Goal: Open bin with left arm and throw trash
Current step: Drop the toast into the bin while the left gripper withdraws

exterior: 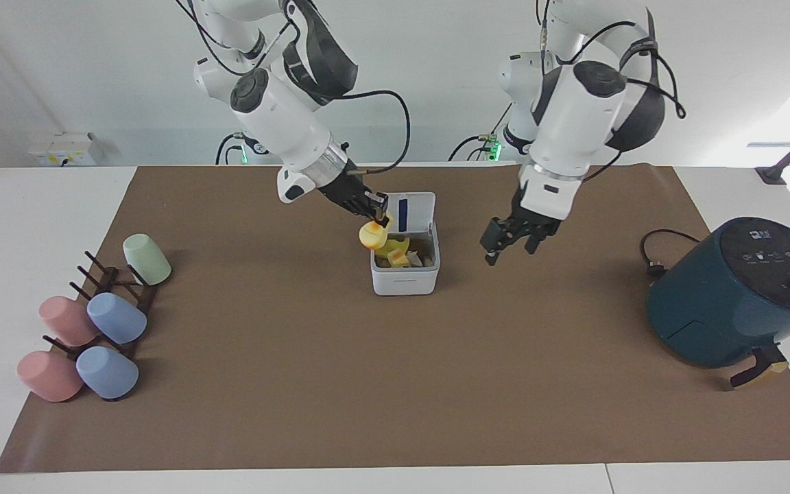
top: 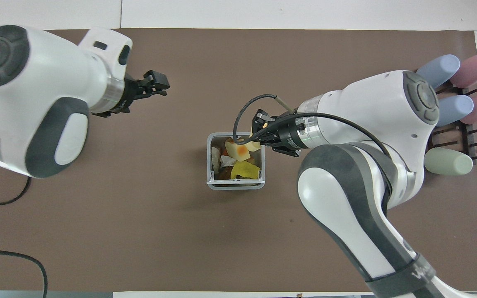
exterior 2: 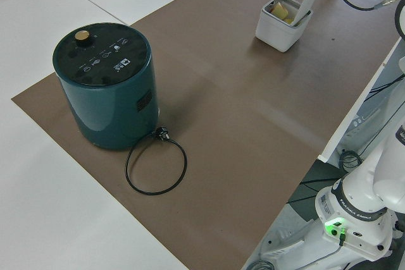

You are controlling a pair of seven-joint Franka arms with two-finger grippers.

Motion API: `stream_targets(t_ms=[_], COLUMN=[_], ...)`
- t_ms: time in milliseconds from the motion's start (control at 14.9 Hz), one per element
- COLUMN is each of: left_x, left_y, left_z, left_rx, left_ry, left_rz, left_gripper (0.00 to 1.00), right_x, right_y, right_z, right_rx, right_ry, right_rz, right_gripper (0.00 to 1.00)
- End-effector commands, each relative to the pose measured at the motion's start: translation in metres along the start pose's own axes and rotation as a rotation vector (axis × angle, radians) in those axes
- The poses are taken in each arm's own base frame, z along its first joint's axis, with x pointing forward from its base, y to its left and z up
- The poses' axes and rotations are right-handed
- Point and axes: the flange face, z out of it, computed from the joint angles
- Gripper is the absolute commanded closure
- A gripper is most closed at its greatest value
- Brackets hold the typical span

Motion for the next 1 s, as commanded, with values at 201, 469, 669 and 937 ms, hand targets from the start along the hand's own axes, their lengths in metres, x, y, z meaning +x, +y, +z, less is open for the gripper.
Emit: stream_targets(t_ms=[201,469,669,937], left_x=[0.033,0.024,0.01,-0.003], left_y=[-0.144,-0.171,-0.158,-0.15], left_z=[-0.051,-0.082,-0.097,-0.105], left_rx=[0.11,0.138,0.151,0.166], left_ry=[-0.103,-0.121,-0.113,-0.134], left_rz=[0.29,0.316,0.264,0.247], left_gripper=[0.0,0.0,0.0,0.0], right_x=[-0.019,-0.042,-0.046,-0.044], right_y=[0.004,0.008,0.007,0.006], right_z=[0.046,0.062,0.063,0.062], right_rx=[0.024,-0.003,-0.013,-0.012], right_ry=[-0.022,-0.039,-0.036,-0.034], right_rz=[-0.002,-0.018,-0.023,-0.022], right_gripper=[1.0,0.37,0.0,0.0])
